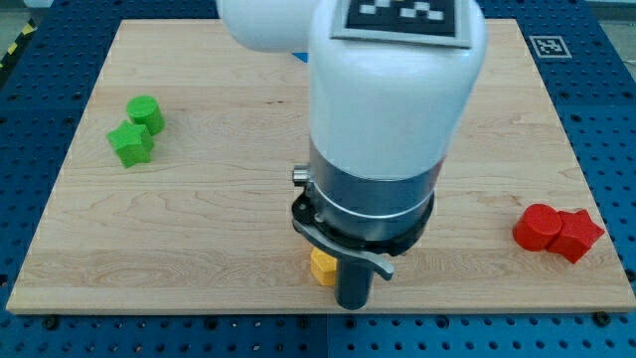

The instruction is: Push the hexagon into the heart

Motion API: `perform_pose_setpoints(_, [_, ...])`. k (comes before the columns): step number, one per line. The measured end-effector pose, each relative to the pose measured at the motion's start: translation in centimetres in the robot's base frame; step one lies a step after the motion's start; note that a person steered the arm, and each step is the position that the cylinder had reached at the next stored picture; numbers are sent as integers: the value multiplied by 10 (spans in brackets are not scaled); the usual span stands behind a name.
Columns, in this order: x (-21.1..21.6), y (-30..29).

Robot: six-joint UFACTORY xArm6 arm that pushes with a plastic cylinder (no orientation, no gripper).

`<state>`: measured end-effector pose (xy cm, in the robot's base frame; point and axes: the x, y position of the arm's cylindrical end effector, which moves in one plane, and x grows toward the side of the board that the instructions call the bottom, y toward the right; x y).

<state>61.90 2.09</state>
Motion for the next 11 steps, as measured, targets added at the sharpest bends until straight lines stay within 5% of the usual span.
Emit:
perform_pose_setpoints(7, [-2,-16])
perform_pose_setpoints(11, [-46,1])
